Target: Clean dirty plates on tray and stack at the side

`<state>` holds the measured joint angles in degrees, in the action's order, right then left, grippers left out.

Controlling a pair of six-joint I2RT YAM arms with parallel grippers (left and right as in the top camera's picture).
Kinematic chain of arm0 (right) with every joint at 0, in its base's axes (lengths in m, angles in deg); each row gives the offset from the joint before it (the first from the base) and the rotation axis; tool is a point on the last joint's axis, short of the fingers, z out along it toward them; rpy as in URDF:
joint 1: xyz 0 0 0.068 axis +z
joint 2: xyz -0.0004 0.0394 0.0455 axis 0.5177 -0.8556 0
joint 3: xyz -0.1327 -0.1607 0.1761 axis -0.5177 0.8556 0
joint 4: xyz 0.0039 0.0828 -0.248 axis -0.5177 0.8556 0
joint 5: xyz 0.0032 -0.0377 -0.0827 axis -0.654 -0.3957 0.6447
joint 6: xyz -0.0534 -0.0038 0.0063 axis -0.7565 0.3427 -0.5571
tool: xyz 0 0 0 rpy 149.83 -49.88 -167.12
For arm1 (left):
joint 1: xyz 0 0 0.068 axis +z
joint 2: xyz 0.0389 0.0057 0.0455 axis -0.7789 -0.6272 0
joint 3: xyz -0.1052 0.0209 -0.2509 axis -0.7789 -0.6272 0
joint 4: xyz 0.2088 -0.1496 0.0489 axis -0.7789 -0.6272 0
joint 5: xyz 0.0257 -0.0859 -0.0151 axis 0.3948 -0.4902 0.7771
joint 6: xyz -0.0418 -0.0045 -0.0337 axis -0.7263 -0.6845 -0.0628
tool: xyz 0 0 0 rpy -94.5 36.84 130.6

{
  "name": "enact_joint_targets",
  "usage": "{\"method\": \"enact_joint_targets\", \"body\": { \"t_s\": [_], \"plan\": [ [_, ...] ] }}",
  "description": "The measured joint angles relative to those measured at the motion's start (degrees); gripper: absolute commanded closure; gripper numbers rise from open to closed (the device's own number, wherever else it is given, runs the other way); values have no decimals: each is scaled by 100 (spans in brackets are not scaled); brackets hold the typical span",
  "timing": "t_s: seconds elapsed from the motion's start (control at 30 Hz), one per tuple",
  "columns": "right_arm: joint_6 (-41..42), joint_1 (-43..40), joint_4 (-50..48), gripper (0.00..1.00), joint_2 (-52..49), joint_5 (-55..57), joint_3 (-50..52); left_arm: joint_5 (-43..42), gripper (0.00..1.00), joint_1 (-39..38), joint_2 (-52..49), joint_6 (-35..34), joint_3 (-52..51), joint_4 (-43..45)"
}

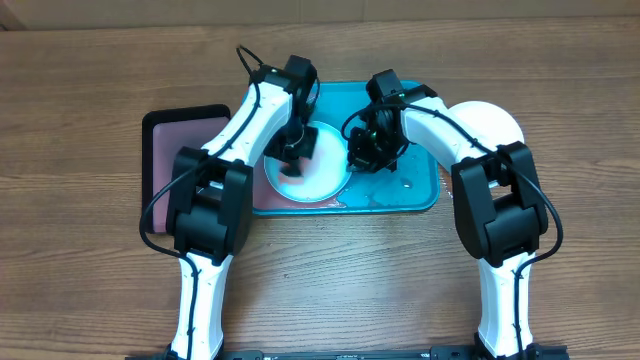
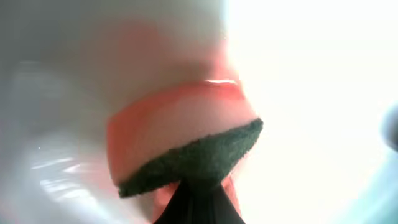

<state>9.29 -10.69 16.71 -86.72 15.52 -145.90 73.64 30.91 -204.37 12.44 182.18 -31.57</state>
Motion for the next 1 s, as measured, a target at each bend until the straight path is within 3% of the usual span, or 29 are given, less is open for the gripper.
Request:
{"method": "enact_joint_targets", "body": {
  "t_s": [0.1, 0.2, 0.3, 0.47, 0.73, 0.87, 1.0],
  "plan": [
    [2, -11, -2, 96, 0, -17, 2, -872, 96, -120, -2, 669, -11, 24],
    [4, -15, -9, 96, 0, -13, 4, -1169, 96, -330, -2, 883, -20, 306],
    [4, -61, -13, 96, 0, 0, 15, -979, 96, -404, -2, 603, -24, 723],
    [9, -85, -50, 96, 0, -7, 15, -13, 96, -398, -2, -507, -26, 1231],
    [4, -20, -63, 96, 0, -52, 15, 1469, 96, -59, -2, -2116, 22, 684],
    [4, 7, -63, 96, 0, -66, 15, 1556, 96, 166, -2, -2181, 22, 348],
    [-4, 11, -15, 96, 0, -52, 15, 1067, 96, 214, -2, -1580, 24, 155]
  ]
}}
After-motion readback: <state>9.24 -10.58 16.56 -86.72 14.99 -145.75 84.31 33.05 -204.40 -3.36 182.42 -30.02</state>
